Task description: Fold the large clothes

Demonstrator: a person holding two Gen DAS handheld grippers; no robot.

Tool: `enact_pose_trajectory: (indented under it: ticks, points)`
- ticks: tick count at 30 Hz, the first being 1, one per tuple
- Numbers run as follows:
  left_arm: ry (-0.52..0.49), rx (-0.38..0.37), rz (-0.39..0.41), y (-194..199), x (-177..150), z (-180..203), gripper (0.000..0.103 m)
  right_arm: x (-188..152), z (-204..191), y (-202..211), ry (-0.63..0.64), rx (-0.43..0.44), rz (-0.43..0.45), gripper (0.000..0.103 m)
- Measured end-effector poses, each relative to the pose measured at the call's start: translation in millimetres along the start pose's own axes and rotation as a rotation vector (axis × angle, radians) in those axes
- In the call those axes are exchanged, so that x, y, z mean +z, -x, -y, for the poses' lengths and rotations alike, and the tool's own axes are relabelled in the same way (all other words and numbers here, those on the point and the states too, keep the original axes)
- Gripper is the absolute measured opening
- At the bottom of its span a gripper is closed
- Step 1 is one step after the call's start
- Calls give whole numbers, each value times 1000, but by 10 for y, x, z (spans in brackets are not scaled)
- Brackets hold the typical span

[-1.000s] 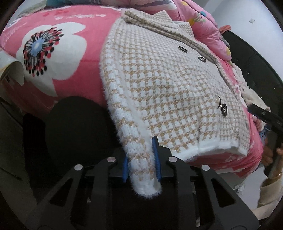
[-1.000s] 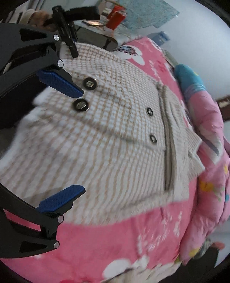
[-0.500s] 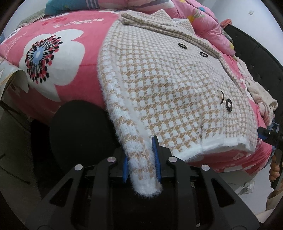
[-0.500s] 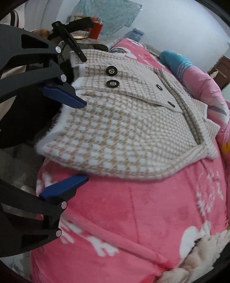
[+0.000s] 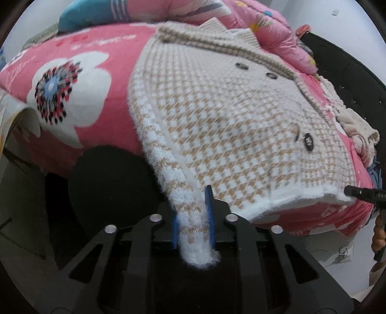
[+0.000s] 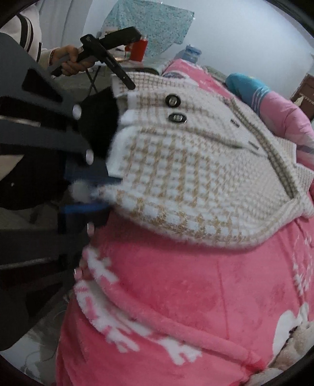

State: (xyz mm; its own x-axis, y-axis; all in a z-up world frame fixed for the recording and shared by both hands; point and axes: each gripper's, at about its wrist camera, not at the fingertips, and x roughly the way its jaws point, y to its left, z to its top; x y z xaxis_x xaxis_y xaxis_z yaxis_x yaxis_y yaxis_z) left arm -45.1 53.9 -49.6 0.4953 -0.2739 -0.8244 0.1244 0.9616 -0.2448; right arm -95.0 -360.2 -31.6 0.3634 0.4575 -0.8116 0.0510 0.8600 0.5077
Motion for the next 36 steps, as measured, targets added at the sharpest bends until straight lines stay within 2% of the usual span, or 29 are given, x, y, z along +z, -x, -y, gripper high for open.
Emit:
enact_pose_trajectory:
  ticks: [6, 12, 15, 19, 24, 30, 33, 36]
  points:
    - [-3, -106, 112, 327, 192, 77, 10, 154, -237, 300, 80, 60, 102, 8]
    - [31, -180, 189, 496, 525, 67, 9, 508, -465, 476, 139, 115, 209, 8]
    - [37, -201, 216, 546, 729, 44, 9, 711, -540, 520, 157, 144, 260, 8]
    - [41, -190, 244, 522, 1024, -12, 9, 1017, -514, 529, 150, 173, 302, 8]
    - [72, -171, 252, 348, 1455, -156, 9, 1466, -460, 453, 109, 203, 336, 8]
    - [97, -138, 231, -66, 1891, -343, 11, 1992, -293, 235, 23, 233, 369, 8]
    - [121, -127, 204, -338, 2044, -463, 15, 2222, -74, -5, -69, 255, 377, 8]
    - [160, -155, 133, -648, 2148, -610, 20, 2367, 138, -335, -145, 240, 327, 16]
